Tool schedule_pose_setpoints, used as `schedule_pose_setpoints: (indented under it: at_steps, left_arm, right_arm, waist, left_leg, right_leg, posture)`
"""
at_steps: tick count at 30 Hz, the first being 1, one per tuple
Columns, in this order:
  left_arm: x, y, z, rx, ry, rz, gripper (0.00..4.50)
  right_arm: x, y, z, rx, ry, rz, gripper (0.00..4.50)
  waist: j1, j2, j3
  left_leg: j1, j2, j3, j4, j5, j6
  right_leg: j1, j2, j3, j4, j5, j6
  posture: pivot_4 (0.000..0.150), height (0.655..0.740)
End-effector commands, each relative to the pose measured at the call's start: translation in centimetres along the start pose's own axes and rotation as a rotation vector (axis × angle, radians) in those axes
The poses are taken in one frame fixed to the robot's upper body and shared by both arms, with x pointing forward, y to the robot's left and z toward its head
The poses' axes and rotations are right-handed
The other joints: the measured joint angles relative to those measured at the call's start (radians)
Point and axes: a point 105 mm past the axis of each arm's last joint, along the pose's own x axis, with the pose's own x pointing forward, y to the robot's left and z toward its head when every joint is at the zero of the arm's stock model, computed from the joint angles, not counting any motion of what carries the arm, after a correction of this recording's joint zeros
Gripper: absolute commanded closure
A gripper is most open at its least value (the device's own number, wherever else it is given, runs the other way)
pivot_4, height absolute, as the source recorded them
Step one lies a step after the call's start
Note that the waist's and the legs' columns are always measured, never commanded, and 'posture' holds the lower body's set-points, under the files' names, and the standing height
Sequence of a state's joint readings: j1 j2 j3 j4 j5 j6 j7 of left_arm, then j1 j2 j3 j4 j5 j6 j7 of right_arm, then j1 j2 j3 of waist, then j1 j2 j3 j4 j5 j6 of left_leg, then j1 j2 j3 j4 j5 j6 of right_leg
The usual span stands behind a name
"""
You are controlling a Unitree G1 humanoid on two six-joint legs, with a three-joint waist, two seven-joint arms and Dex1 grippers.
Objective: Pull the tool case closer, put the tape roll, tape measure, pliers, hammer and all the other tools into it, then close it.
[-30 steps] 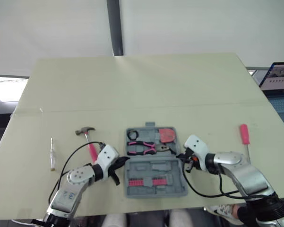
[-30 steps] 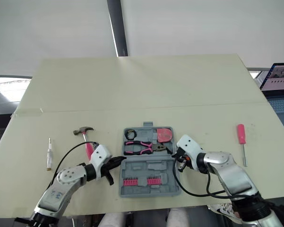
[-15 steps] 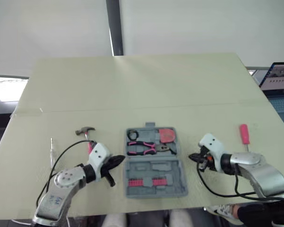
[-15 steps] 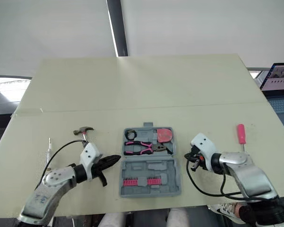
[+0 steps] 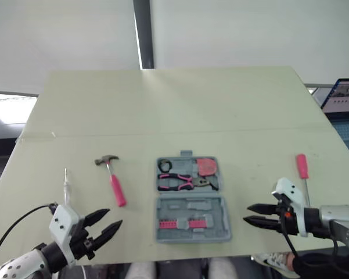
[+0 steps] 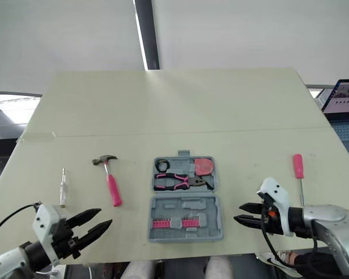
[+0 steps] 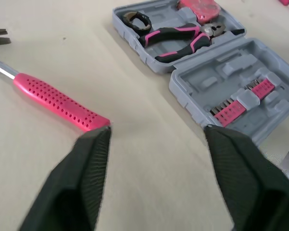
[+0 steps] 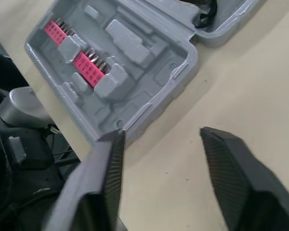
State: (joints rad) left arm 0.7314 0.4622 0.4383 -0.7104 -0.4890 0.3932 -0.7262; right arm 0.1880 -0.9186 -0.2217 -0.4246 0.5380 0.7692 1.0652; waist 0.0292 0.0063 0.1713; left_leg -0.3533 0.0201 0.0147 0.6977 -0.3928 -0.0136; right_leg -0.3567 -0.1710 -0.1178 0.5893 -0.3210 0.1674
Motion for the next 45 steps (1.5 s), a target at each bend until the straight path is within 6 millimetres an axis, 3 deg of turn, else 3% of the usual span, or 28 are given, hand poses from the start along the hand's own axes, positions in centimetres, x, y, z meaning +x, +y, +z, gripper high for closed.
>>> schedule_pose_setpoints:
  at_steps: [1, 8, 19, 21, 26, 31, 35, 40, 45]
  left_arm:
    - [-1.3, -1.7, -0.4, 0.042, -0.012, -0.009, 0.0]
    - [-2.5, -2.9, -2.2, 0.061, 0.019, 0.02, 0.0]
    - [-1.1, -3.1, -1.5, 0.036, -0.027, 0.011, 0.0]
    - [-0.8, -3.1, -1.3, 0.014, -0.036, 0.014, 0.0]
    - [-0.1, -0.9, 0.0, -0.14, -0.101, 0.221, 0.0]
    - [0.5, -0.7, 1.4, -0.234, -0.14, 0.266, 0.0]
    - [-0.2, 1.1, 1.0, -0.268, -0.123, 0.426, 0.0]
    - [0.1, 2.6, 0.5, -0.304, -0.085, 0.485, 0.0]
    - [0.0, 5.9, 0.0, -0.289, -0.012, 0.67, 0.0]
  right_arm:
    - [-0.8, -0.5, 0.4, -0.056, -0.038, -0.018, 0.05]
    - [-1.6, -0.8, -0.6, -0.044, -0.041, -0.034, 0.05]
    - [-1.9, -1.2, -0.5, -0.012, -0.071, -0.047, 0.05]
    - [-1.9, -1.1, 0.1, -0.094, -0.088, -0.063, 0.05]
    - [-2.4, 0.8, 2.5, -0.244, -0.208, 0.006, 0.05]
    - [-2.5, 1.8, 3.5, -0.446, -0.257, 0.042, 0.05]
    - [-2.4, 2.2, 4.1, -0.473, -0.295, 0.104, 0.05]
    - [-1.9, 1.3, 4.6, -0.501, -0.288, 0.118, 0.05]
    - [-1.4, 0.8, 5.0, -0.497, -0.29, 0.122, 0.05]
  waist:
    - [-0.003, 0.0, 0.0]
    - [0.0, 0.0, 0.0]
    - [-0.002, 0.0, 0.0]
    - [-0.002, 0.0, 0.0]
    - [0.0, 0.0, 0.0]
    - [-0.002, -0.001, 0.0]
    - [-0.004, -0.001, 0.0]
    - [0.0, -0.001, 0.0]
    - [-0.003, 0.0, 0.0]
  left_leg:
    - [0.0, 0.0, 0.0, 0.0, 0.0, 0.0]
    - [0.0, 0.0, 0.001, 0.0, -0.001, 0.001]
    - [0.0, 0.0, 0.001, 0.0, -0.001, 0.001]
    - [0.0, 0.0, 0.001, 0.0, -0.001, 0.001]
    - [0.0, 0.0, 0.0, 0.0, -0.001, 0.001]
    - [0.001, 0.0, -0.001, 0.001, -0.001, 0.001]
    - [0.001, 0.0, 0.0, 0.001, -0.001, 0.001]
    - [0.001, 0.0, -0.001, 0.002, -0.001, 0.001]
    - [0.001, 0.0, -0.001, 0.002, -0.001, 0.001]
  right_leg:
    - [0.0, 0.0, 0.0, 0.0, 0.0, 0.0]
    - [0.0, 0.0, 0.0, -0.002, 0.0, -0.001]
    - [0.0, 0.0, 0.0, -0.001, 0.0, -0.001]
    - [0.0, 0.0, 0.0, 0.0, 0.0, -0.001]
    - [0.0, 0.0, 0.0, 0.0, 0.0, 0.0]
    - [0.001, 0.0, 0.001, 0.0, 0.0, 0.0]
    - [0.002, 0.0, 0.001, 0.0, 0.0, 0.0]
    - [0.002, 0.0, 0.001, 0.0, 0.0, 0.0]
    - [0.002, 0.0, 0.001, 0.001, 0.0, 0.0]
  posture:
    - [0.15, 0.7373]
    - [0.15, 0.7373]
    - [0.15, 0.7373]
    - [0.15, 0.7373]
    - [0.15, 0.7373]
    - [0.15, 0.7373]
    - [0.15, 0.7373]
    - [0.15, 0.7373]
    - [0.15, 0.7373]
